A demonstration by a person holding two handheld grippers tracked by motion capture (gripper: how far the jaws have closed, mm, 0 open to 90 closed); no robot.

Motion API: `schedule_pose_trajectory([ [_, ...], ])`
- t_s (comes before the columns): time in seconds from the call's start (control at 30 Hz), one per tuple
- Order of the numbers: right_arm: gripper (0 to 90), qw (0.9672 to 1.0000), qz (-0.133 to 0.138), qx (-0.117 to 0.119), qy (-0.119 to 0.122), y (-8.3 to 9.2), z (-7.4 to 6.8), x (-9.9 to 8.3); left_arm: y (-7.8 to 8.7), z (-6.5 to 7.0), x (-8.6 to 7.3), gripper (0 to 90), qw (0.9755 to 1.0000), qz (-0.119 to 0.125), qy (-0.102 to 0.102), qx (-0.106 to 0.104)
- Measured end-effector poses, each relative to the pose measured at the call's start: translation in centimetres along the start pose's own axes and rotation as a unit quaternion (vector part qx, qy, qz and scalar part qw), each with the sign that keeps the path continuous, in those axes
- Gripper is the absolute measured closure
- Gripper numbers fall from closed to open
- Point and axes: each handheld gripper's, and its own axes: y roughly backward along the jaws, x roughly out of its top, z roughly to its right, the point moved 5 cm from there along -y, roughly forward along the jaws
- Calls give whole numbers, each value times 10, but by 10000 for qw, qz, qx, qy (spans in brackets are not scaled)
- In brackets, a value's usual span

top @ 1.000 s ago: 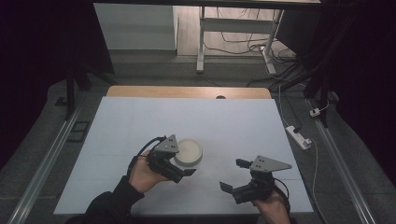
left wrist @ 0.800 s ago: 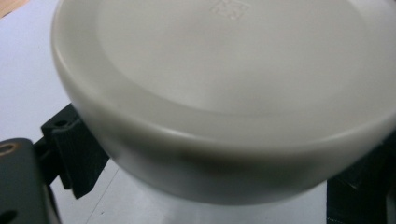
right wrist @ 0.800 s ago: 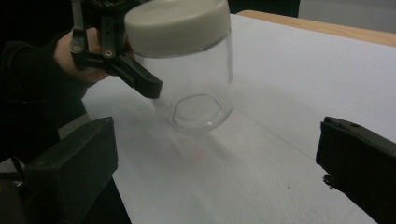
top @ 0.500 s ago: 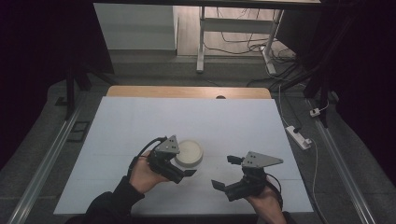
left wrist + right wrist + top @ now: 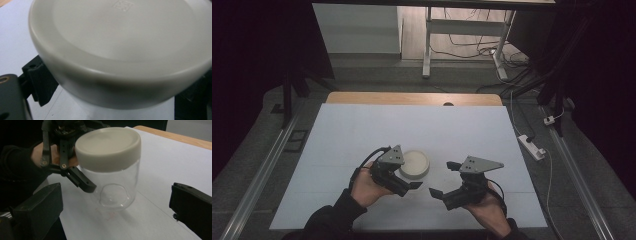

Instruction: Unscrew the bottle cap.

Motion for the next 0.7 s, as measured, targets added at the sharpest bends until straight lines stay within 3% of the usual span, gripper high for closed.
schedule_pose_trajectory([
  [0.4,0,9999,-64,31,124,-14,-2,17,0,2,2,74,10000,63,29,-47],
  [0.7,0,9998,-98,-73,148,-27,-3,27,-1,3,2,74,10000,29,-32,-56],
])
